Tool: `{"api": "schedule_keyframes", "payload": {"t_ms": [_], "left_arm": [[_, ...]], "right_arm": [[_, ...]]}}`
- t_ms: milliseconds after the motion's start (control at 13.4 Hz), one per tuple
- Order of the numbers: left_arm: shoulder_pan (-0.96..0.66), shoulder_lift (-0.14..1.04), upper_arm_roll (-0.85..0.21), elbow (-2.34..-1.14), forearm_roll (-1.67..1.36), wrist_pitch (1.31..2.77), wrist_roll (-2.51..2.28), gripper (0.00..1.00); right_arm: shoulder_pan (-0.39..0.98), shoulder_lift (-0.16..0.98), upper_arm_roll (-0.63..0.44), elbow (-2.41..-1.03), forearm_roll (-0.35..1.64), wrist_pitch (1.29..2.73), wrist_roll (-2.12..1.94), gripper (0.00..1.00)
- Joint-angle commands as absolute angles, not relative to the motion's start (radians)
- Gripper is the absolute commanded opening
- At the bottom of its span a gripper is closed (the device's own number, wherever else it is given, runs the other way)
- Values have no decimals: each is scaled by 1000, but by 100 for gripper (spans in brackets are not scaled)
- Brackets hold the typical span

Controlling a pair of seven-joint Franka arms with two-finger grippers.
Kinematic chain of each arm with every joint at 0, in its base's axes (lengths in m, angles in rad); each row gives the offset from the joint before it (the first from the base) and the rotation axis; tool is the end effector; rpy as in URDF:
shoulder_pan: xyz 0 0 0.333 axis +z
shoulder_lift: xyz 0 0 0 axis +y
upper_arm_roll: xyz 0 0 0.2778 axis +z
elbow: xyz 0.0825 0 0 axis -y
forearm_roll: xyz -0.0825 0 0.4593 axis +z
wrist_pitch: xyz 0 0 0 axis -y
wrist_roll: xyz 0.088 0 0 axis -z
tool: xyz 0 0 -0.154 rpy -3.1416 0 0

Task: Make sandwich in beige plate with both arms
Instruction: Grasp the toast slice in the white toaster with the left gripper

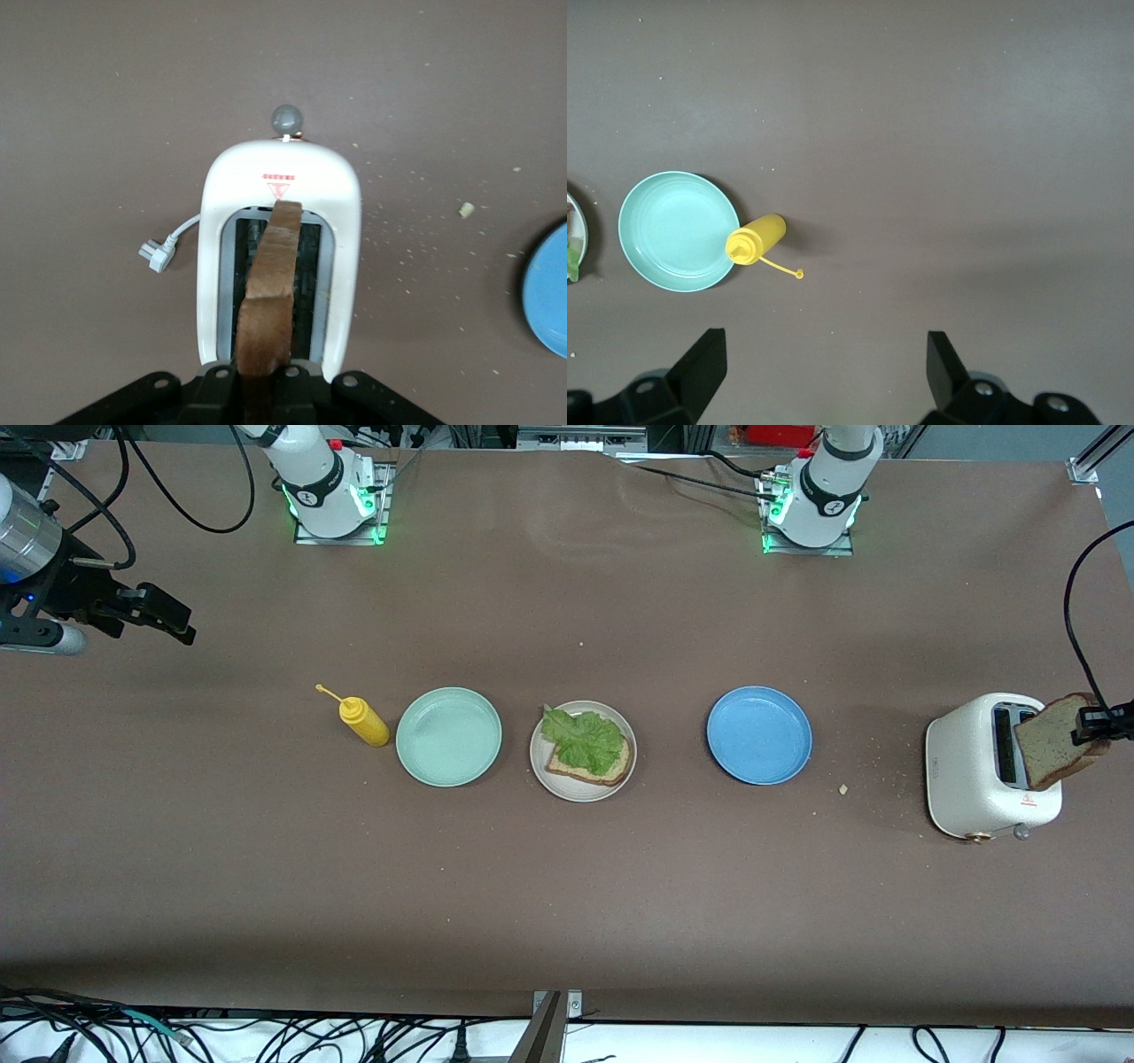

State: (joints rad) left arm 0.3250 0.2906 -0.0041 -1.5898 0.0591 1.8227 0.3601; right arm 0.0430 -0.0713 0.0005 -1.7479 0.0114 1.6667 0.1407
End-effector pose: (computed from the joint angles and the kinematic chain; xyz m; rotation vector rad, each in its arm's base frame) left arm 0.6621 0.2282 0.3555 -3.1052 0.0861 0.1133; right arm 0.6138 0.0284 0.4947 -3.1274 0.1539 0.0171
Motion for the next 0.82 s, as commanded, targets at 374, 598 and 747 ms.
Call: {"api": "schedule_keyframes", "payload": {"t_ms": [374, 598, 747], "left_arm": [[170, 296, -3, -1394, 16, 1526, 367, 0], [169, 304, -3, -1399, -139, 1490, 364, 0], [152, 340, -2, -1397, -260, 1438, 347, 0]], "right_arm": [[40, -61, 3, -1727, 6, 1660, 146, 100], [40, -61, 3, -1726, 6, 1657, 146, 100], [40, -61, 3, -1727, 6, 1657, 146, 100]]}}
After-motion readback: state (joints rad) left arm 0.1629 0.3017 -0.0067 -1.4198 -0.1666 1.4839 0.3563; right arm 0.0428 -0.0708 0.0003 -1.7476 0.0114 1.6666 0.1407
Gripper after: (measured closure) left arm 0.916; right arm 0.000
